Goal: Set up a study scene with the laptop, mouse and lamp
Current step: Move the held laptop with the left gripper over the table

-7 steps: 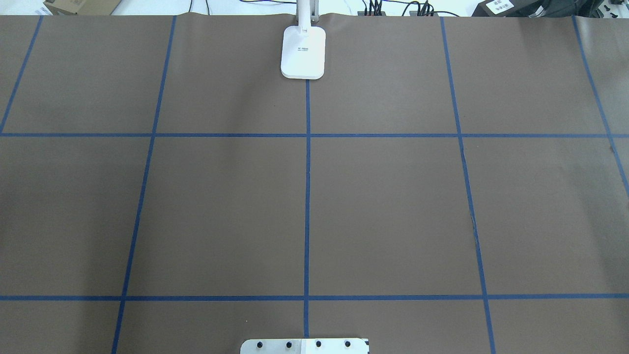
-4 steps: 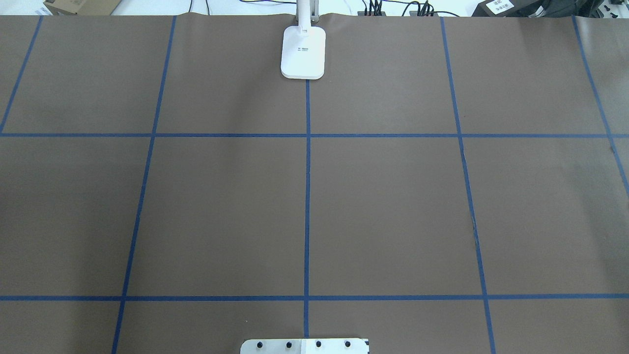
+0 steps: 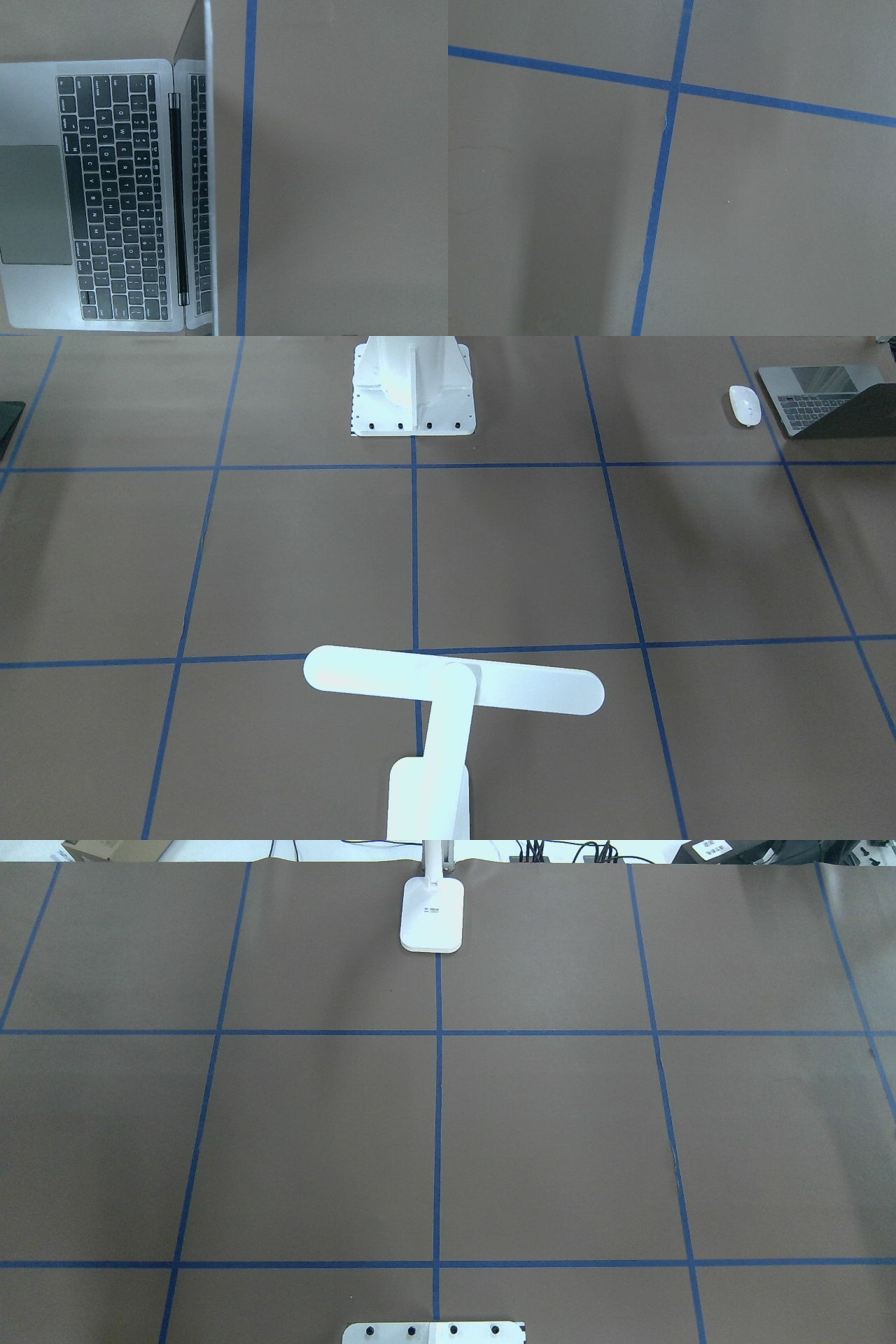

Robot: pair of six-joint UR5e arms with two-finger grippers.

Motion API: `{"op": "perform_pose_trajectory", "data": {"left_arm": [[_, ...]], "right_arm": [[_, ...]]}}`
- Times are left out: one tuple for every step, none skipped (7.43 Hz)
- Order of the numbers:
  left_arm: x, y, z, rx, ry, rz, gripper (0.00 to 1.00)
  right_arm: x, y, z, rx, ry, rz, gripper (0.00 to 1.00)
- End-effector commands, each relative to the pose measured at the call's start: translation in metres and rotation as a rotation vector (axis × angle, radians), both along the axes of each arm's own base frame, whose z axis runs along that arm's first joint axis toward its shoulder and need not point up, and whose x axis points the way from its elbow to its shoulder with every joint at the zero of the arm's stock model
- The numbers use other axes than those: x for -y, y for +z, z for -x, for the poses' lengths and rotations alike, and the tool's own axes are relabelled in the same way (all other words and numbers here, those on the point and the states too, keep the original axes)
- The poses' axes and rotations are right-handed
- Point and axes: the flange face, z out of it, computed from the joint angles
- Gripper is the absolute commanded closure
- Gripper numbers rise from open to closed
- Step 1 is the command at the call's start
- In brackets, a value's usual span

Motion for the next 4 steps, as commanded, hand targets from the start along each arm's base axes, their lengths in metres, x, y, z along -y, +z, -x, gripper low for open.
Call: {"op": "perform_pose_trajectory", "data": {"left_arm": [[-0.0065, 0.012, -0.0036, -0.012, 0.004, 0.019, 0.18], [-0.0079, 0.0157, -0.0049, -0.016, 0.006, 0.024, 0.26], [-0.0077, 0.0163, -0.0056, -0.017, 0.013, 0.02, 0.37], [-0.0077, 0.0163, -0.0056, -0.019, 0.025, 0.001, 0.56]], "right_arm": [[-0.0002, -0.0001, 0.0, 0.0, 0.0, -0.001, 0.0], [-0.0002, -0.0001, 0.0, 0.0, 0.0, -0.001, 0.0], [-0.0002, -0.0001, 0.0, 0.0, 0.0, -0.001, 0.0], [-0.0003, 0.0006, 0.0, 0.0, 0.0, 0.001, 0.0]]}}
